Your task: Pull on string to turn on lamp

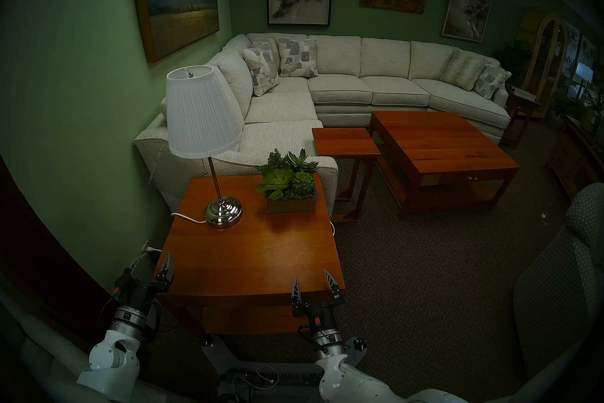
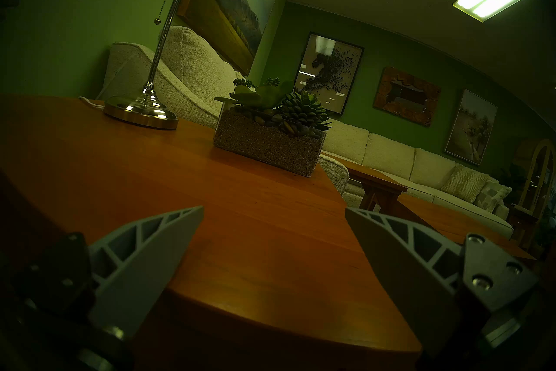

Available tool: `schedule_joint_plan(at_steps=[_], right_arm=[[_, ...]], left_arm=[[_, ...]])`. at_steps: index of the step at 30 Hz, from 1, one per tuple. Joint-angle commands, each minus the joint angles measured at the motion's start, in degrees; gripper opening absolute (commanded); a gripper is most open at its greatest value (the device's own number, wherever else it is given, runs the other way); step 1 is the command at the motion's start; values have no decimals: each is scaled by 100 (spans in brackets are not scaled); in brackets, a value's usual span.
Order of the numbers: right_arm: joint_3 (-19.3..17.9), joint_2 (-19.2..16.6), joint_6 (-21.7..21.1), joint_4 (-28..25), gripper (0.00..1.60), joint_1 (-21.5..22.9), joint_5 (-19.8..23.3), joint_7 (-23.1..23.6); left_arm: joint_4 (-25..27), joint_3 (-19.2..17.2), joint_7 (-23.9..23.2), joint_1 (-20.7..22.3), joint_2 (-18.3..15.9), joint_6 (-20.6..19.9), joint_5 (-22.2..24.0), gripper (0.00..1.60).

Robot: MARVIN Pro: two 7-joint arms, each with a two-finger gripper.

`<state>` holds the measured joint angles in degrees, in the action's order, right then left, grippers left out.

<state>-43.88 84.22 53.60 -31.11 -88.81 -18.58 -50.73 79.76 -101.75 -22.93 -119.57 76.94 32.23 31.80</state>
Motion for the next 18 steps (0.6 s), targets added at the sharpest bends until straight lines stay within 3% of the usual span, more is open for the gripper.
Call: schedule_joint_plan(at_steps=[1, 11, 18], right_arm=[[57, -4, -22, -68, 160, 79, -7, -82], [130, -20, -29, -73, 160, 94, 47, -105], [119, -17, -14, -64, 160, 94, 70, -60]], left_arm=[[131, -8, -6, 30, 4, 50, -1, 160], [142, -4, 4, 54, -1, 18, 0, 160], [92, 153, 68, 603, -91, -93, -211, 160]])
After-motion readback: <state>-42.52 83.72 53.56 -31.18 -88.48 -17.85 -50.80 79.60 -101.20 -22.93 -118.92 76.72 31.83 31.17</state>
